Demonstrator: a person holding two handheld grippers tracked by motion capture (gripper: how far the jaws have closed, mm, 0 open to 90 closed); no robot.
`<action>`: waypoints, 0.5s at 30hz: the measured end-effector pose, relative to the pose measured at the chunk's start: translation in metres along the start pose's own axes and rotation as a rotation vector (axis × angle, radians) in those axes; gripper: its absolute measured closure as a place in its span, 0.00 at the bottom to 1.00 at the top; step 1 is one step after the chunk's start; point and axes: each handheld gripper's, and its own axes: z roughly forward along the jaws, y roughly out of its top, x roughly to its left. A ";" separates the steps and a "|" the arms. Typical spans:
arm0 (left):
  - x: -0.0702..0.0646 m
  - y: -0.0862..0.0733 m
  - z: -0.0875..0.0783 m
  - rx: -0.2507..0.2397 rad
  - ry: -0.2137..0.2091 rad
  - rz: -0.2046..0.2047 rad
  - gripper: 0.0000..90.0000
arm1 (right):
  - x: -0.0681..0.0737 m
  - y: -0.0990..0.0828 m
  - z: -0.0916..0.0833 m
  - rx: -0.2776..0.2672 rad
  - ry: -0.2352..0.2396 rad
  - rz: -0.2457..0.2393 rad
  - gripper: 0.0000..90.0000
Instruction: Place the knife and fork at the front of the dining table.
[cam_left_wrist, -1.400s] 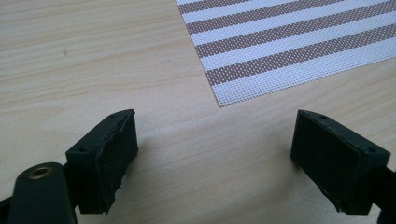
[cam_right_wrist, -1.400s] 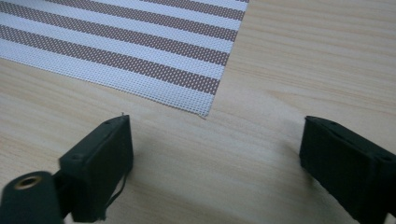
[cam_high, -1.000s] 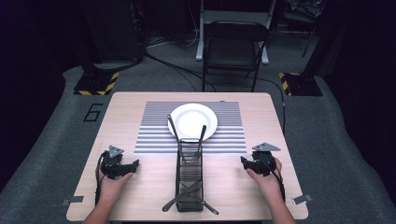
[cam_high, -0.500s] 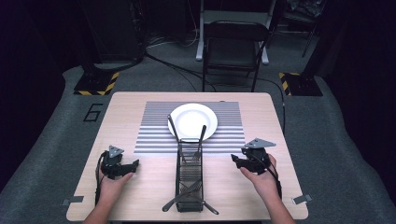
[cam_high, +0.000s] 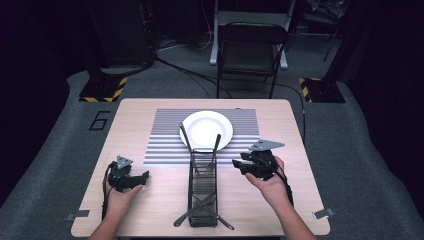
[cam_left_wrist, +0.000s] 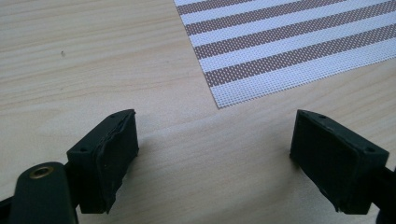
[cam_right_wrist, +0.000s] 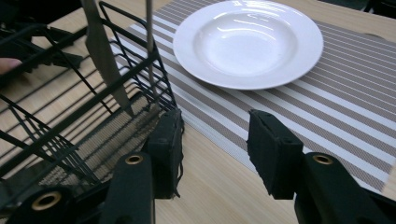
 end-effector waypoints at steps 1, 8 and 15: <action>0.000 0.000 0.000 0.000 0.000 0.000 0.16 | 0.000 0.000 0.000 0.000 0.000 0.000 0.62; 0.000 0.000 0.000 -0.001 -0.002 0.001 0.16 | 0.006 0.013 0.008 -0.004 0.036 -0.034 0.66; 0.000 0.000 0.000 -0.001 -0.004 0.003 0.16 | 0.012 0.025 0.014 -0.010 0.080 -0.043 0.68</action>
